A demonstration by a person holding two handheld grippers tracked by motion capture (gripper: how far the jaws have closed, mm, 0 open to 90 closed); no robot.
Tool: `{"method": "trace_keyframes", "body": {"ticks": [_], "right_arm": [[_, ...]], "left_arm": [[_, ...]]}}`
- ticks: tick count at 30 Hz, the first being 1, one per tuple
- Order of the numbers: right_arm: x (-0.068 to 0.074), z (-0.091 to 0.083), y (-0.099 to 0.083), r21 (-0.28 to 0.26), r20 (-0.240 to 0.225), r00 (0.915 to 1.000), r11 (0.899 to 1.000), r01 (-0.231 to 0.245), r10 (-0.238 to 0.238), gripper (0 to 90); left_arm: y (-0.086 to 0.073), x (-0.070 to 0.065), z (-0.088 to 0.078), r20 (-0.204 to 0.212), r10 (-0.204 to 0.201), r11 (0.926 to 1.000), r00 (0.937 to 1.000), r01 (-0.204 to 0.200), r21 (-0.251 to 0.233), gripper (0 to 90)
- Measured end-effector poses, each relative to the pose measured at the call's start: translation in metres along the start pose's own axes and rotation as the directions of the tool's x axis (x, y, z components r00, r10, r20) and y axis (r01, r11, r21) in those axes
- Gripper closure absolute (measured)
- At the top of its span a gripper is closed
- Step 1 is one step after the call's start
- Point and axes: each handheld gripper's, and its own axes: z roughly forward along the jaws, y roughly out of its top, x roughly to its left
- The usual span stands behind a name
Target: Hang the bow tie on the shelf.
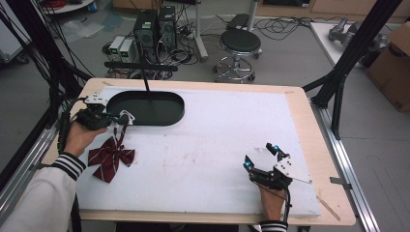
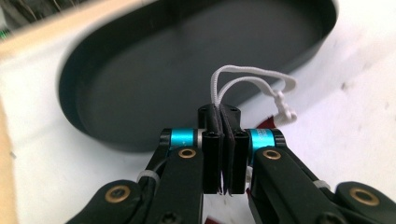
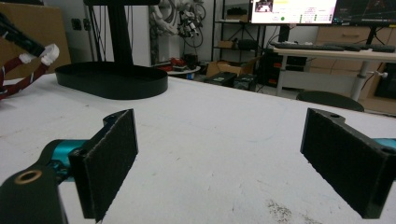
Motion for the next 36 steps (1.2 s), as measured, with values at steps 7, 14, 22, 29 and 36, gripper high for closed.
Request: {"method": "trace_keyframes", "body": {"ticks": [7,14,22,29,36], "right_arm": [[0.000,0.000,0.000,0.000,0.000,1.0000,1.000,0.003,-0.003,10.1],[0.000,0.000,0.000,0.000,0.000,1.0000,1.000,0.001,-0.001,10.1],[0.000,0.000,0.000,0.000,-0.001,1.0000,1.000,-0.001,0.001,10.1],[0.000,0.000,0.000,-0.001,-0.001,1.0000,1.000,-0.003,0.003,10.1],[-0.001,0.000,0.000,-0.002,-0.005,0.9999,1.000,-0.015,0.015,10.1]], "left_arm": [[0.013,-0.001,-0.021,-0.032,0.009,0.9875,0.9994,-0.014,-0.157,87.4],[0.028,0.002,-0.038,-0.073,0.004,0.9659,0.9973,-0.023,-0.258,87.5],[0.046,-0.003,-0.046,-0.110,0.003,0.9356,0.9939,-0.042,-0.351,87.5],[0.067,-0.001,-0.045,-0.146,-0.012,0.9239,0.9892,-0.045,-0.380,87.4],[0.089,-0.003,-0.042,-0.166,-0.003,0.9141,0.9861,-0.064,-0.400,87.5]]}}
